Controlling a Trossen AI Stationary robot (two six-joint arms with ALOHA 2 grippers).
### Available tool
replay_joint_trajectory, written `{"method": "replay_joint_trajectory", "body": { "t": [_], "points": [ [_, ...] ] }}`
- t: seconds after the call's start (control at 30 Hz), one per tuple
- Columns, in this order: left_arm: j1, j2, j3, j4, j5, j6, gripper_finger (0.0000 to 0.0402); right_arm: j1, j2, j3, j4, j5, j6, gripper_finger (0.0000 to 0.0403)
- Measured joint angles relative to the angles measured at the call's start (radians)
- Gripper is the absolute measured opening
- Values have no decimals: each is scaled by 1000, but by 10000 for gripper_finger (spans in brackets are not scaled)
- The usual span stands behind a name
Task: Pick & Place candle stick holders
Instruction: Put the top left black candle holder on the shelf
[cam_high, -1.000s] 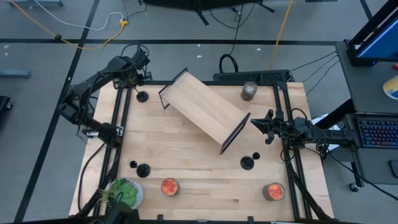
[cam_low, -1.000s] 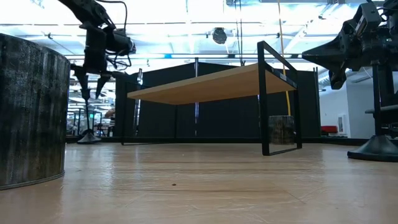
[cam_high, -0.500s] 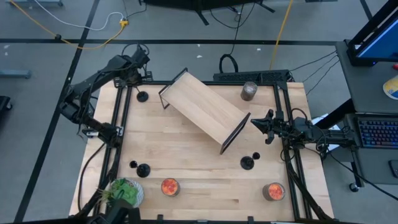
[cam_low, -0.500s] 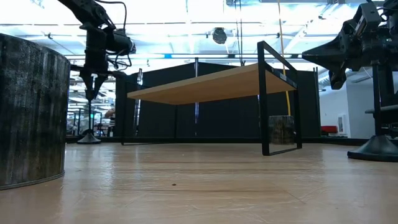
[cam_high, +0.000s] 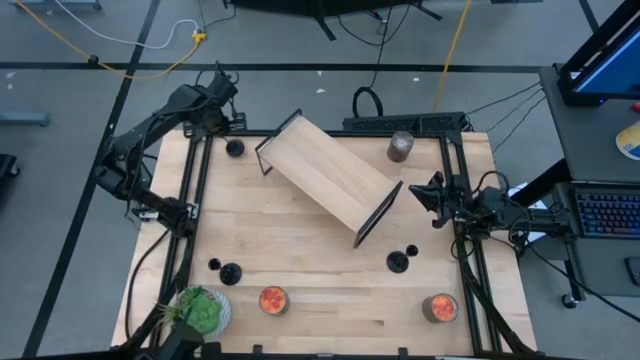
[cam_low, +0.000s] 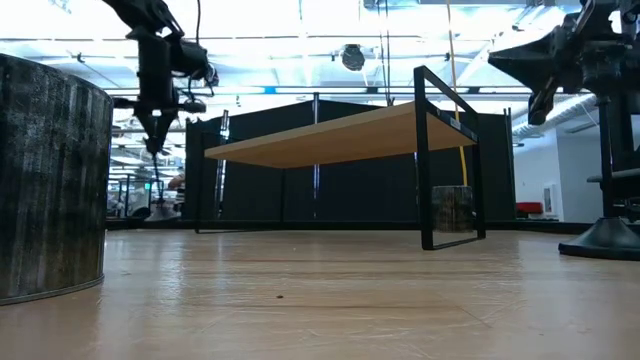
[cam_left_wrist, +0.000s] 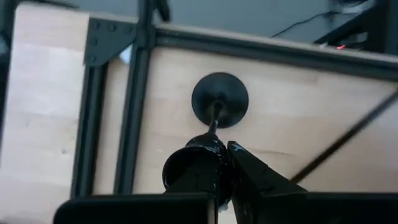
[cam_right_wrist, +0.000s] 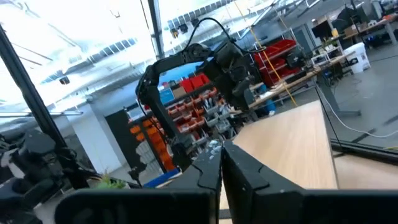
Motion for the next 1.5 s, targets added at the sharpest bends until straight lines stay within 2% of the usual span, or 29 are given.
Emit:
{"method": "replay_joint_trajectory", "body": {
  "t": [0.2, 0.33, 0.6, 0.67, 0.73, 0.8, 0.9, 1.0, 1.27, 1.5],
  "points": [
    [-27, -27, 26, -62, 20, 15, 15, 0, 0, 0, 4, -2, 3, 8],
    [-54, -25, 55, -171, 24, 34, 15, 0, 0, 0, 28, -1, 2, 8],
    [-194, -27, 143, -382, 137, 107, 15, 0, 55, 0, 161, -6, -90, 8],
    [-247, -29, 165, -391, 165, 104, 15, 0, 82, 2, 205, -11, -110, 8],
    [-296, -41, 182, -385, 241, 94, 15, 0, 118, 10, 235, -31, -111, 8],
    [-355, -43, 211, -381, 297, 78, 15, 0, 162, 26, 239, -36, -104, 8],
    [-453, -42, 259, -387, 315, 25, 15, 0, 242, 63, 232, -36, -104, 8],
    [-553, -43, 306, -383, 310, -45, 15, 0, 329, 115, 243, -38, -116, 8],
    [-765, -43, 371, -385, 298, -219, 15, 0, 613, 314, 222, -124, -217, 9],
    [-900, -42, 371, -383, 281, -329, 15, 0, 868, 537, 60, -198, -283, 9]
  ]
}}
